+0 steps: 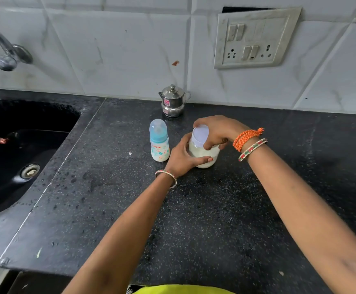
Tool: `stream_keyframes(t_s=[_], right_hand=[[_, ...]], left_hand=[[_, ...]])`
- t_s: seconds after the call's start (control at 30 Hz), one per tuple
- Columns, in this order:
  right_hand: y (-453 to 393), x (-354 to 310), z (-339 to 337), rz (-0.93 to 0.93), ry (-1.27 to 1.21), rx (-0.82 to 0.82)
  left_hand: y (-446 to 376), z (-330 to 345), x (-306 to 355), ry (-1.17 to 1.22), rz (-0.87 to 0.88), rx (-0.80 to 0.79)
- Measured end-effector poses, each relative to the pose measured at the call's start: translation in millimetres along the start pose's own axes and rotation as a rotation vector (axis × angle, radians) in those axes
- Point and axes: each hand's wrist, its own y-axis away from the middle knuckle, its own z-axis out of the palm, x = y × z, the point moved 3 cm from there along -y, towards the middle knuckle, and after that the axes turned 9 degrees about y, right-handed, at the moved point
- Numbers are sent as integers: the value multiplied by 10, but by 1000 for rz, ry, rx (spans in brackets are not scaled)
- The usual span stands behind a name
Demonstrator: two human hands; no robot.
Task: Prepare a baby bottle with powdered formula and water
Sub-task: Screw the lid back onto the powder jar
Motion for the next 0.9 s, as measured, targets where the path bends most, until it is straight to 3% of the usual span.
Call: stream_keyframes(t_s=[0.13,0.4,0.6,0.73,0.9], right_hand=[[-2,-26,-74,-73,100,28],[-79,-36,-200,-236,225,-72],[-15,81,-222,-386,182,-31],[52,158,-407,-339,152,40],[-40,93,-138,-287,232,17]], left_hand=[[-9,-26,-10,-10,3,-13],[-42,-48,-54,-27,-4,-36],[-41,-56,-77,-34,21,-32],[-37,-52,-74,-24,19,-47],[-29,-46,-98,-37,27,-27]])
